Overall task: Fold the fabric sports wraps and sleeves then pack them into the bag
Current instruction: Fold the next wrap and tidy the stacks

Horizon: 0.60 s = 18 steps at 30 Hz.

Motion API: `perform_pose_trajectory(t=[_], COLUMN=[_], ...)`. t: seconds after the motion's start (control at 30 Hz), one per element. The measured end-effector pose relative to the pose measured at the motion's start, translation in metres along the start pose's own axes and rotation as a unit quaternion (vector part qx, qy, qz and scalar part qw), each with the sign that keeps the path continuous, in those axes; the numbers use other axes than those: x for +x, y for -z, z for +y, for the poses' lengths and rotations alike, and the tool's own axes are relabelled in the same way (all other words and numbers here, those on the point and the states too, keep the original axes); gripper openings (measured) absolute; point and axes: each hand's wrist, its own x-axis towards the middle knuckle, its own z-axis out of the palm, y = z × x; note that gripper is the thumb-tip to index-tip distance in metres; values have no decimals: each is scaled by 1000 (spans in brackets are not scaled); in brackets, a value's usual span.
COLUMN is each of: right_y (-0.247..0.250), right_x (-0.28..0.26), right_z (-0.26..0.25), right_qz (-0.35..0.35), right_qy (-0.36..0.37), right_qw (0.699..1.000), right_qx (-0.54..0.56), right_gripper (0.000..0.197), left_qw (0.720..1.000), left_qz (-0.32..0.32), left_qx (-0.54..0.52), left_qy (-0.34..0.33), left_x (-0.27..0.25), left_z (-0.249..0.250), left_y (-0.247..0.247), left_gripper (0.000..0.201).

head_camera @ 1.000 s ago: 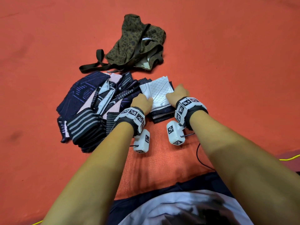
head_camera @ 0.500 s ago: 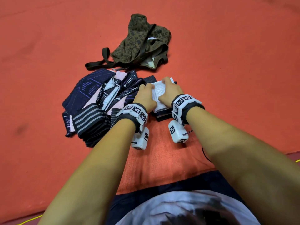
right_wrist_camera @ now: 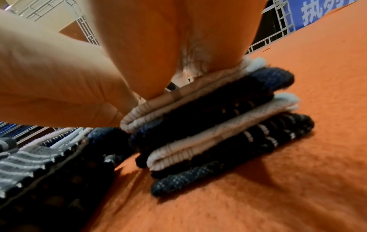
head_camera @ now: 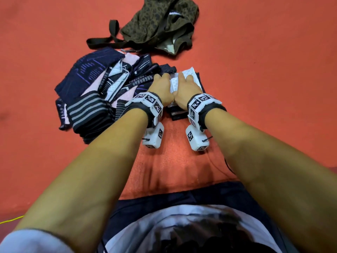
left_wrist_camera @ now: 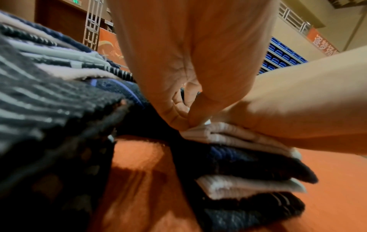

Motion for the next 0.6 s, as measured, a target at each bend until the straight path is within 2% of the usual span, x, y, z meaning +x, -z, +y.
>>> perform_pose_trajectory(t=[0.27,0.37,0.43,0.47,0.6], right_y=[5,24,37,43,51], right_x=[-5,-6,-3,-1,5], right_z=[-4,-15,-29,-37,-80], right_qz=[-18,-31,-23,-9,26], right_qy=[-16,-13,6,8,-20], right_qw=[1000,999,999,999,999], right_qx=[-20,-33,-46,-47,-32], right_gripper=[70,55,42,37,51], left_qw=[1000,998,997,998,999], left_qz=[-23,-46,-33,-21,14], left_qx=[15,42,56,51,32], left_qy=[3,-25,-32,-31,-2], left_x=[-12,-17,-18,-19,-20], left_z=[3,2,0,-3,-29], left_y=[8,32,50,58,86], left_gripper=[62,47,29,27,32])
